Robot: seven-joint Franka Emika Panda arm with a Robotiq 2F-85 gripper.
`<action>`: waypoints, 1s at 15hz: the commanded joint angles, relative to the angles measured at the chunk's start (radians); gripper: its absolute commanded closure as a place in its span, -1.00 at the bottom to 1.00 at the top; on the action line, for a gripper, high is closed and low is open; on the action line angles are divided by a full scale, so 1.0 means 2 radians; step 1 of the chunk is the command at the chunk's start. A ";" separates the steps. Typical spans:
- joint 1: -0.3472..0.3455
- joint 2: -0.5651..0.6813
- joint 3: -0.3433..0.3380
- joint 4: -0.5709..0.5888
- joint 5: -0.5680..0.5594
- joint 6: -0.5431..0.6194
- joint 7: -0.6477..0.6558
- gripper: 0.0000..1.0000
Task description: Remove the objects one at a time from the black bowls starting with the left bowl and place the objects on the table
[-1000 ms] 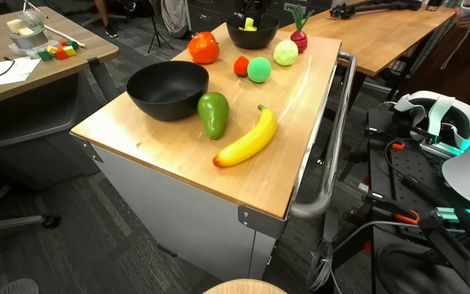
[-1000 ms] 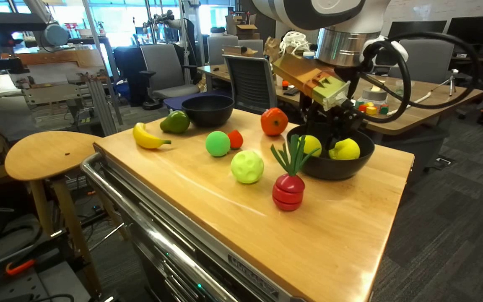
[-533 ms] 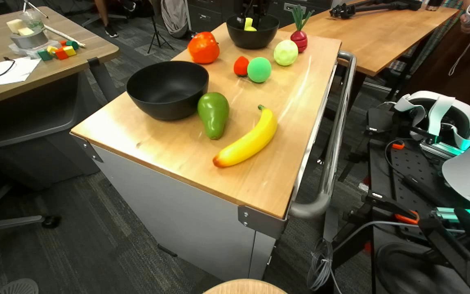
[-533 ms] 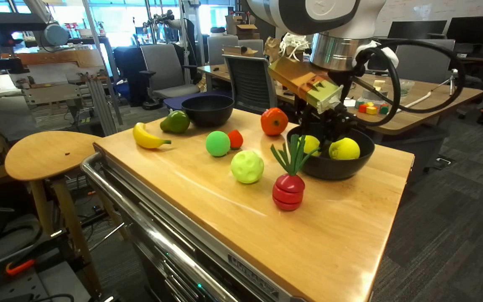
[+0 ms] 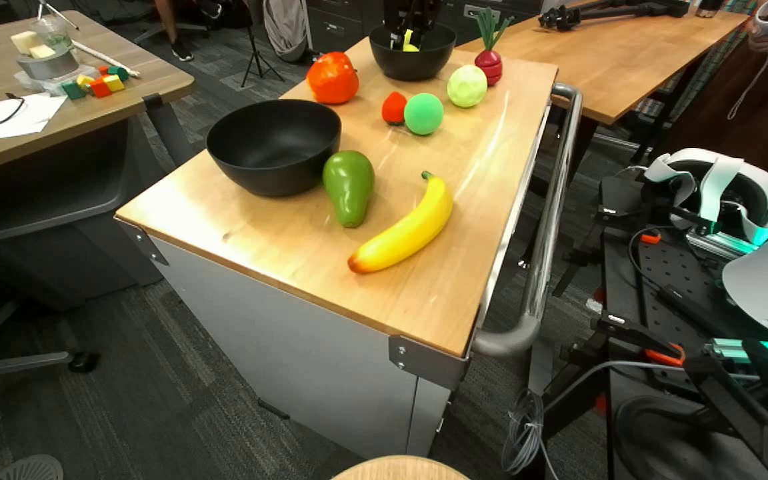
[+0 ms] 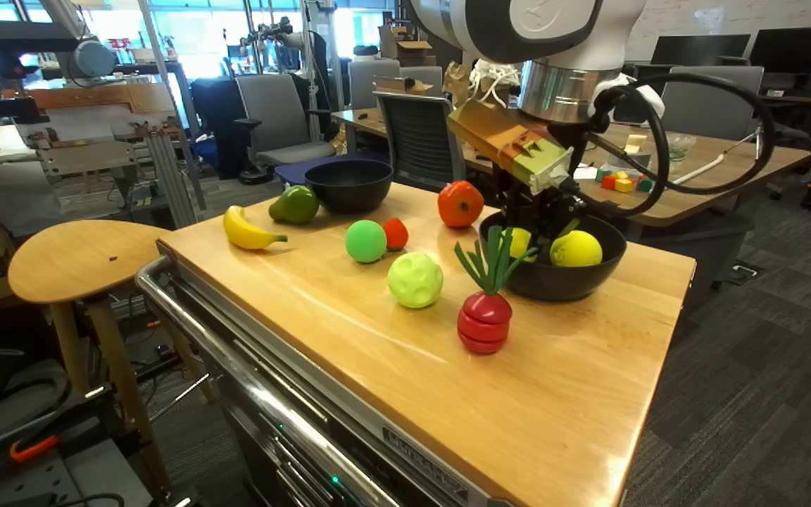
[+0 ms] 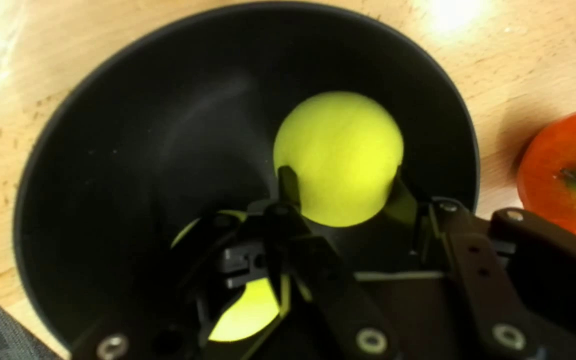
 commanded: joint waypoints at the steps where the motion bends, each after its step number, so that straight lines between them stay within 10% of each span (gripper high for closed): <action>1: -0.004 0.000 0.002 0.007 0.002 -0.006 -0.003 0.65; 15: 0.003 -0.178 -0.002 -0.046 0.025 -0.181 -0.131 0.74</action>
